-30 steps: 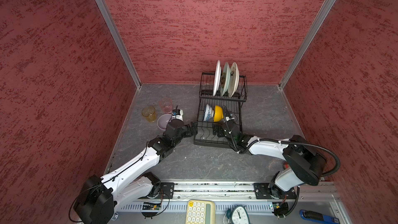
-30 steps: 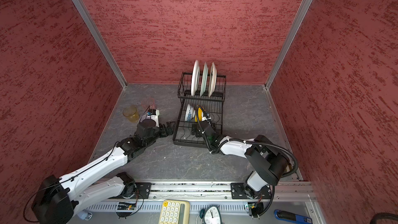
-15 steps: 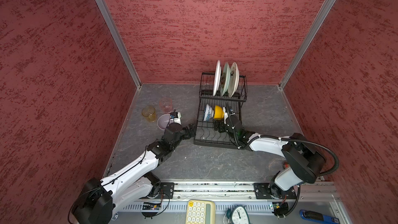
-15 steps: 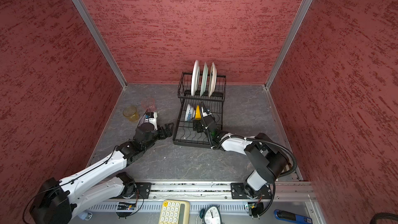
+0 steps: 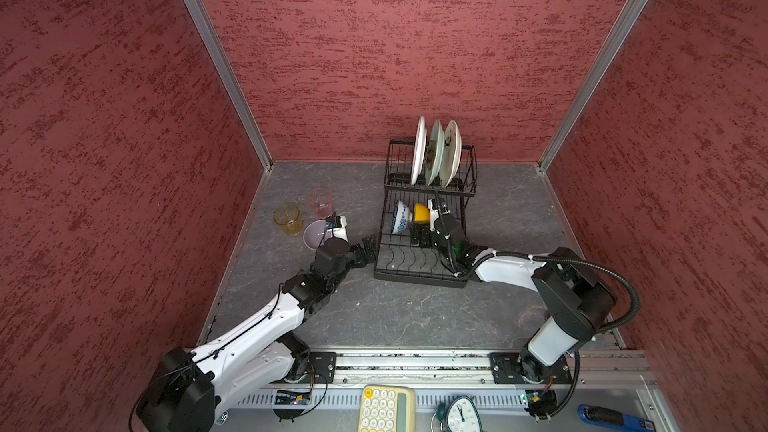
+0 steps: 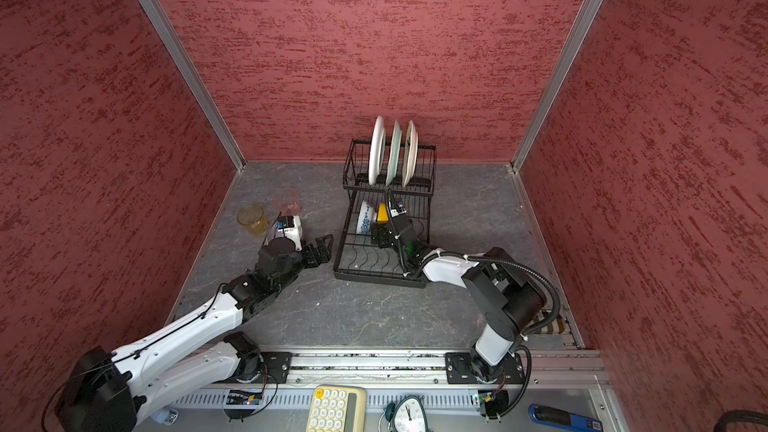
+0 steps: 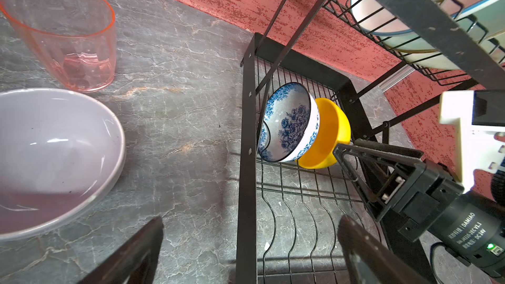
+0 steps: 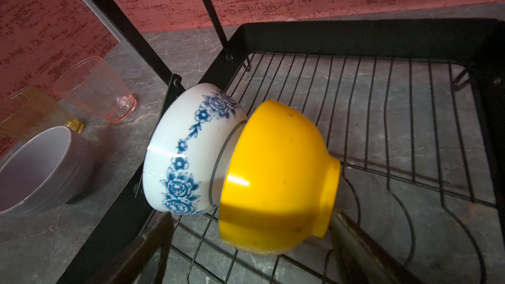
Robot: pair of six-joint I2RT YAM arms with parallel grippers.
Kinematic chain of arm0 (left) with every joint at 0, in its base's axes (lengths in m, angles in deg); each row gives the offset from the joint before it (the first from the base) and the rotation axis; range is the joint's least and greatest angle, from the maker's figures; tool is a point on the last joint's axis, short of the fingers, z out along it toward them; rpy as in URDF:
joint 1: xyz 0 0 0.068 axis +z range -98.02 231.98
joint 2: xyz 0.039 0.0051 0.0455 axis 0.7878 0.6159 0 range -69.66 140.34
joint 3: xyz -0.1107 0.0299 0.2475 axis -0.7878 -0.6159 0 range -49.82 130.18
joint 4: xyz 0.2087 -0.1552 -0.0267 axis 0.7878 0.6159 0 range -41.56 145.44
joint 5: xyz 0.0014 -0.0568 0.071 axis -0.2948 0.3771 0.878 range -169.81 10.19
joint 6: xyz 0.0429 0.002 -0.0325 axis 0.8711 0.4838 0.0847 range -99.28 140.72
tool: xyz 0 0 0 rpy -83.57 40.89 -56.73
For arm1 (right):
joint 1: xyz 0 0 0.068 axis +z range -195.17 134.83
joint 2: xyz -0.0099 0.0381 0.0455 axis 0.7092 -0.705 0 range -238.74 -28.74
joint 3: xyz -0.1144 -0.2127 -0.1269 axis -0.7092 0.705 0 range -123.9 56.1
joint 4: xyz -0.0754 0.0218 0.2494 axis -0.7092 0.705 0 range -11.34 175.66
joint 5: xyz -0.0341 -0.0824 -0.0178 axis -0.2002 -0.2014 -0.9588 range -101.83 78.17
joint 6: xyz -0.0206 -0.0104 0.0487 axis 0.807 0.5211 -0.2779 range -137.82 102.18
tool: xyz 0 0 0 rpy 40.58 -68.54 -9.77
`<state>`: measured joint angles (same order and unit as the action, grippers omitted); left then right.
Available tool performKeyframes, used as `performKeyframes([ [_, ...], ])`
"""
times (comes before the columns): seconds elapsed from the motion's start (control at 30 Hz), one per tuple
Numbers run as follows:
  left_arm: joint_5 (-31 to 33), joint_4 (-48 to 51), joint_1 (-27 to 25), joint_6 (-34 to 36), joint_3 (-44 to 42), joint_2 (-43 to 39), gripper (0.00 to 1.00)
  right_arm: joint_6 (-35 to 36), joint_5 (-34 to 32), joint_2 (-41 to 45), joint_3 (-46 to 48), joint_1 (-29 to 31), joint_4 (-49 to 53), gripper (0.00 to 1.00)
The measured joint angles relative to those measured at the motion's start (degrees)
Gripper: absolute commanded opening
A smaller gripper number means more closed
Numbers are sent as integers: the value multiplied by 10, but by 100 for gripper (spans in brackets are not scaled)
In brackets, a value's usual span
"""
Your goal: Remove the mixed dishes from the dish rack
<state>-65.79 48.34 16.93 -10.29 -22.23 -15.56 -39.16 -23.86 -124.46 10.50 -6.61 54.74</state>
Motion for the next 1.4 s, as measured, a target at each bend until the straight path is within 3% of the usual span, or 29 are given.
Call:
performKeyframes([
  [0.43,0,-9,0,0,0,16,99,-29,5,-34,-18,-25,7,86],
  [0.77,0,-12,0,0,0,19,99,-42,44,-41,-18,-43,-3,83],
  [1.13,0,-13,0,0,0,22,99,-48,57,-54,-18,-50,-9,93],
  [1.4,0,-12,0,0,0,29,99,-41,76,-67,-18,-50,-35,84],
])
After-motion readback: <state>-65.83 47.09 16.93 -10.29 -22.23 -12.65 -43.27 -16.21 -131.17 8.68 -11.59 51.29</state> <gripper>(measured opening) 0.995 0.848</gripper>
